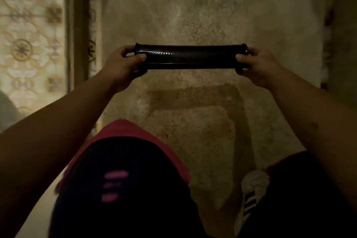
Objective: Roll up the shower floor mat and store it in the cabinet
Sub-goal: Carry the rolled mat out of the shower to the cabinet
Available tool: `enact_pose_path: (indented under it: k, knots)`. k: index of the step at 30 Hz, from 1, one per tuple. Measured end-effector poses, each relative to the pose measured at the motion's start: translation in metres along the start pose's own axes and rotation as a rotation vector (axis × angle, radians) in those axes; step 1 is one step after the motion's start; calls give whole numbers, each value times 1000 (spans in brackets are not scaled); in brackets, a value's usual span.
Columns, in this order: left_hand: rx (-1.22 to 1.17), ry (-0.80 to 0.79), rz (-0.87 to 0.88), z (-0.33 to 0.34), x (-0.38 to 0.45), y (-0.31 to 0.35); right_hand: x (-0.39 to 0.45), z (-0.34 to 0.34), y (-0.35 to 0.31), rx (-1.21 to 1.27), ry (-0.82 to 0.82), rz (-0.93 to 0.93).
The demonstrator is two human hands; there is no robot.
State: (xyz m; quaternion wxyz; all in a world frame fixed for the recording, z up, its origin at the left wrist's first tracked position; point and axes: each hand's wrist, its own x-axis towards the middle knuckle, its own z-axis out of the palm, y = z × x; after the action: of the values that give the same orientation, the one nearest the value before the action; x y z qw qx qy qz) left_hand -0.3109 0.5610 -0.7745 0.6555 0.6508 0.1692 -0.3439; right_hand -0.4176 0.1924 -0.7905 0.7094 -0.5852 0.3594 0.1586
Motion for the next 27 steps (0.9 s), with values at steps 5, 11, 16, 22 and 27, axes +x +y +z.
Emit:
enact_pose_path:
  k: [5,11,16,22,27]
  knots:
    - [18,49,39,4,-105,113,-118,22,-99,55,70,-32]
    - [-9,82,84,7,-249,261,-249,55,-247,46,47,-122]
    - [24,50,134,0,-352,382,-342,87,-358,19,18,-204]
    - [109,11,244,-7,-430,492,-424,111,-446,79,59,-303]
    - [115,-26,328,2,-452,543,-454,109,-486,114,82,-391]
